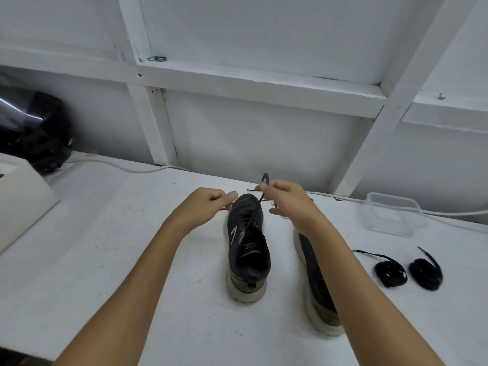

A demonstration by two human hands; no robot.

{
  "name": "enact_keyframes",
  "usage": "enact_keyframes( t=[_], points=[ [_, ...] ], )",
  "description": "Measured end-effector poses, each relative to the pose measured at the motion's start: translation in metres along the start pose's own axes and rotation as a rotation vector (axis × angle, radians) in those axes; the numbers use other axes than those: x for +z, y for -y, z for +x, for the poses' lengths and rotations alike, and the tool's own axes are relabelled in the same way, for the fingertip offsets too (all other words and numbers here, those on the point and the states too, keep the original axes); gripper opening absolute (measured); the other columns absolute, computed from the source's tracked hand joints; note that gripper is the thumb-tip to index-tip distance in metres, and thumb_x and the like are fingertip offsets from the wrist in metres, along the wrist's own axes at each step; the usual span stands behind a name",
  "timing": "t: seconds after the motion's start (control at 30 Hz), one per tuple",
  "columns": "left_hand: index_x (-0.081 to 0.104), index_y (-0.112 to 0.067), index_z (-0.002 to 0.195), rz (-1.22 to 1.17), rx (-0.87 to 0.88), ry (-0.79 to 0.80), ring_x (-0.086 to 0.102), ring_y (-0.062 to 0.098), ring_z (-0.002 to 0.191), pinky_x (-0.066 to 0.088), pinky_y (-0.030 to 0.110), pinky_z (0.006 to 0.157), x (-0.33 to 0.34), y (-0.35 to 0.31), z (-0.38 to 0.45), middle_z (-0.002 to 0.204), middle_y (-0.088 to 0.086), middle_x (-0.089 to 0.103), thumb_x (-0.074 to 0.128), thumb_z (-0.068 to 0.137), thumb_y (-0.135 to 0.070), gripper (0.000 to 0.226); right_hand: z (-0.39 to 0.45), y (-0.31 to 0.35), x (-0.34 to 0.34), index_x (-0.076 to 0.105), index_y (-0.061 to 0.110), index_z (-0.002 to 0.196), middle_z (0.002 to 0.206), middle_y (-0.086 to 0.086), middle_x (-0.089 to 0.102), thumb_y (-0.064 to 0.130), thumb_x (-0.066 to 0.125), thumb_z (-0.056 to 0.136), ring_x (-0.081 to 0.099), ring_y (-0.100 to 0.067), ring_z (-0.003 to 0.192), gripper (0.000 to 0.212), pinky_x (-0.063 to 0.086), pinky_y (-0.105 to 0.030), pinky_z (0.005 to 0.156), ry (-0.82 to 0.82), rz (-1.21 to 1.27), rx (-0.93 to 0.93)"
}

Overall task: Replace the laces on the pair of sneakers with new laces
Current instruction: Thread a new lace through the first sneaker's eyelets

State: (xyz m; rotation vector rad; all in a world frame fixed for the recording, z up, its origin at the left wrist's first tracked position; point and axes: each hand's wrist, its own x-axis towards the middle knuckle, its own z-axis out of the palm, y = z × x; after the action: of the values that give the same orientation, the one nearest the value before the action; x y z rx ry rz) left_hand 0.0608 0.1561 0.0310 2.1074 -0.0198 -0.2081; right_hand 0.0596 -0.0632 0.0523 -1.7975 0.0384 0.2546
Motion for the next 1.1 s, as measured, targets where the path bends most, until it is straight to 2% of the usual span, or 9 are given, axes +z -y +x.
enact_keyframes(
  t=[0.1,0.23,0.3,0.4,0.53,0.63,0.83,1.0,1.1],
  points=[
    [0.066,-0.018,0.066,-0.113,0.007,-0.063,0.043,0.012,0.061,0.043,0.032,0.073,-0.014,-0.004,-0.002,0.059,-0.004,0.045,0.061,0.094,-0.053,0.044,-0.002,0.01,-0.009,0.067,0.019,0.09,0.098,0.005,0.074,0.031,0.054,0.104,0.069,-0.017,0.104,0.023,0.054,-0.035,0.082,-0.017,0.347,-0.039],
    [0.067,-0.019,0.067,-0.235,0.003,-0.155,0.043,0.004,0.049,0.052,0.036,0.083,-0.027,0.0,0.0,0.054,-0.007,0.045,0.059,0.097,-0.047,0.042,-0.005,0.021,-0.029,0.059,0.021,0.084,0.083,0.004,0.071,0.038,0.045,0.106,0.071,-0.014,0.087,0.031,0.053,-0.036,0.079,-0.208,0.624,-0.087],
    [0.068,-0.023,0.063,-0.227,0.016,-0.178,0.038,0.014,0.055,0.044,0.036,0.07,-0.031,0.006,-0.002,0.063,0.003,0.042,0.06,0.095,-0.053,0.044,-0.007,0.016,-0.037,0.062,0.02,0.082,0.078,0.003,0.071,0.036,0.049,0.104,0.07,-0.012,0.075,0.03,0.052,-0.03,0.072,-0.366,0.496,-0.046],
    [0.07,-0.025,0.069,-0.097,0.004,-0.189,0.032,0.022,0.063,0.029,0.031,0.063,-0.03,0.02,-0.008,0.065,0.005,0.036,0.059,0.092,-0.059,0.043,-0.007,-0.014,-0.046,0.071,0.011,0.08,0.08,-0.006,0.075,0.031,0.055,0.096,0.07,-0.022,0.073,0.031,0.055,-0.032,0.07,-0.496,-0.061,0.12],
    [0.073,-0.022,0.07,0.142,-0.09,-0.15,0.056,0.03,0.071,0.039,0.03,0.065,-0.019,0.04,-0.015,0.075,0.017,0.061,0.058,0.093,-0.056,0.044,-0.013,-0.041,-0.045,0.058,0.011,0.089,0.094,-0.007,0.063,0.036,0.063,0.09,0.059,-0.03,0.086,0.025,0.045,-0.031,0.072,-0.326,-0.885,0.36],
    [0.073,-0.017,0.075,0.222,-0.169,-0.098,0.05,0.016,0.056,0.035,0.025,0.052,-0.011,0.05,-0.021,0.066,0.001,0.056,0.057,0.097,-0.05,0.042,-0.018,-0.041,-0.037,0.06,0.013,0.113,0.114,-0.007,0.063,0.042,0.074,0.086,0.061,-0.03,0.106,0.042,0.042,-0.031,0.074,-0.309,-1.053,0.391],
    [0.073,-0.018,0.077,0.212,-0.196,-0.081,0.044,0.014,0.058,0.033,0.027,0.056,-0.008,0.058,-0.025,0.066,0.0,0.05,0.055,0.098,-0.049,0.041,-0.006,-0.039,-0.02,0.065,0.021,0.122,0.121,-0.004,0.063,0.033,0.066,0.093,0.061,-0.025,0.109,0.031,0.043,-0.03,0.077,-0.286,-0.958,0.115],
    [0.072,-0.021,0.08,0.148,-0.149,-0.051,0.042,0.01,0.055,0.033,0.026,0.052,-0.005,0.046,-0.025,0.071,0.0,0.048,0.051,0.099,-0.052,0.042,-0.01,-0.03,0.001,0.076,0.027,0.104,0.086,0.022,0.067,0.032,0.06,0.099,0.059,0.005,0.075,0.018,0.04,-0.02,0.072,-0.006,-0.579,-0.125],
    [0.072,-0.023,0.08,0.143,-0.097,-0.039,0.04,0.01,0.054,0.029,0.025,0.047,0.0,0.032,-0.023,0.073,0.001,0.051,0.05,0.098,-0.055,0.043,-0.009,-0.021,0.016,0.068,0.03,0.128,0.119,0.016,0.066,0.035,0.066,0.096,0.06,-0.002,0.09,0.033,0.042,-0.019,0.083,0.044,-0.621,-0.214]
  ],
)
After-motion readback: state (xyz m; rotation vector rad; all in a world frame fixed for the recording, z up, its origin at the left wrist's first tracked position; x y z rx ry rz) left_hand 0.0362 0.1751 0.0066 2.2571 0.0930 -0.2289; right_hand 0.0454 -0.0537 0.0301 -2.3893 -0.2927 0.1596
